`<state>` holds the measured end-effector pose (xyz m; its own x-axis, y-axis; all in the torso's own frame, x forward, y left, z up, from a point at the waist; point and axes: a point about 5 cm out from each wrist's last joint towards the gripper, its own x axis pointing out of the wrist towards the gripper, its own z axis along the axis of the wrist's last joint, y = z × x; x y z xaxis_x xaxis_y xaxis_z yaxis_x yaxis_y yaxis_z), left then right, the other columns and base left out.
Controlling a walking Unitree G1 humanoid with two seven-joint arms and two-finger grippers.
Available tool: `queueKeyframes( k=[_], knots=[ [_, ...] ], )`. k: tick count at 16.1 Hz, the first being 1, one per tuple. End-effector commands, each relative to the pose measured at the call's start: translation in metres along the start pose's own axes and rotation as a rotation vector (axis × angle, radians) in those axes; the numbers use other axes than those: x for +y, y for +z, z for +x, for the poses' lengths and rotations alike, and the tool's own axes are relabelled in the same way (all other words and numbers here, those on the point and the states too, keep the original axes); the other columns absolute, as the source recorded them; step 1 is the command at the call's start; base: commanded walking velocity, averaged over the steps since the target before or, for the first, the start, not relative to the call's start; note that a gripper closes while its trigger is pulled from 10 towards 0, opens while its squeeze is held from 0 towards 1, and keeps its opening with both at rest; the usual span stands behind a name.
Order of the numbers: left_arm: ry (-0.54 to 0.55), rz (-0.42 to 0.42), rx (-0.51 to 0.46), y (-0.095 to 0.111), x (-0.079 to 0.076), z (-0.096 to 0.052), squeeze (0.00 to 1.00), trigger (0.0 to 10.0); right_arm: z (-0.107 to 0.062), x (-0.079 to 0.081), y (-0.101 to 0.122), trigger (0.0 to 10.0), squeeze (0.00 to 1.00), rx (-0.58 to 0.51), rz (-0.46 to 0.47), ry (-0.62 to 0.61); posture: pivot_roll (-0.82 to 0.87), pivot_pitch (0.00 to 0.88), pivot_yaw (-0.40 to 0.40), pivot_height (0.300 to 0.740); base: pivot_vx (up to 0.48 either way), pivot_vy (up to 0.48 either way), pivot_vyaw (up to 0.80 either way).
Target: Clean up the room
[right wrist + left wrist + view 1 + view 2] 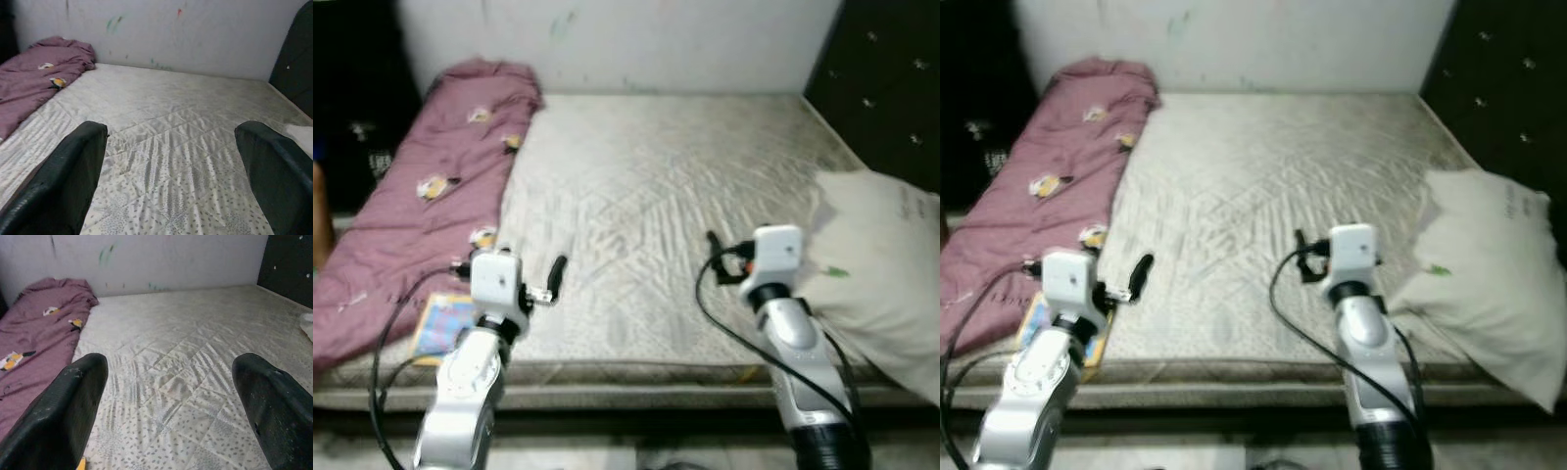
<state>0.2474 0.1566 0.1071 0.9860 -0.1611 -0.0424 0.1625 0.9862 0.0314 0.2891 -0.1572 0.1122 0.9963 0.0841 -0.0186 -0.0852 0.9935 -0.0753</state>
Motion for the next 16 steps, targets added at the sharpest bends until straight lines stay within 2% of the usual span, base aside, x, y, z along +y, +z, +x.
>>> queueKeyframes(
  k=[1, 9, 13, 16],
  knots=[
    [0.013, 0.0, -0.021, 0.0039, 0.0019, 0.0012, 0.0, 10.0, 0.0026, -0.0027, 0.004, 10.0, 0.0, -0.014, -0.011, -0.002, -0.03, 0.0, 0.024, 0.74, 0.0, 0.0, 0.0],
    [-0.022, -0.019, -0.03, 0.004, -0.0013, 0.002, 0.0, 10.0, 0.005, -0.0045, 0.004, 10.0, 0.0, -0.014, -0.009, -0.003, -0.03, 0.0, 0.019, 0.74, 0.0, 0.0, 0.0],
    [-0.017, -0.017, -0.027, 0.0042, -0.0007, 0.002, 0.0, 10.0, 0.0056, -0.0045, 0.0039, 10.0, 0.0, -0.011, -0.001, -0.006, -0.03, 0.0, 0.019, 0.74, 0.0, 0.0, -0.56],
    [-0.021, -0.014, -0.027, 0.0045, -0.0011, 0.0023, 0.0, 10.0, 0.0046, -0.0046, 0.0031, 10.0, 0.0, -0.009, -0.003, -0.011, -0.03, 0.0, 0.021, 0.74, 0.0, 0.0, 0.0]
  ],
)
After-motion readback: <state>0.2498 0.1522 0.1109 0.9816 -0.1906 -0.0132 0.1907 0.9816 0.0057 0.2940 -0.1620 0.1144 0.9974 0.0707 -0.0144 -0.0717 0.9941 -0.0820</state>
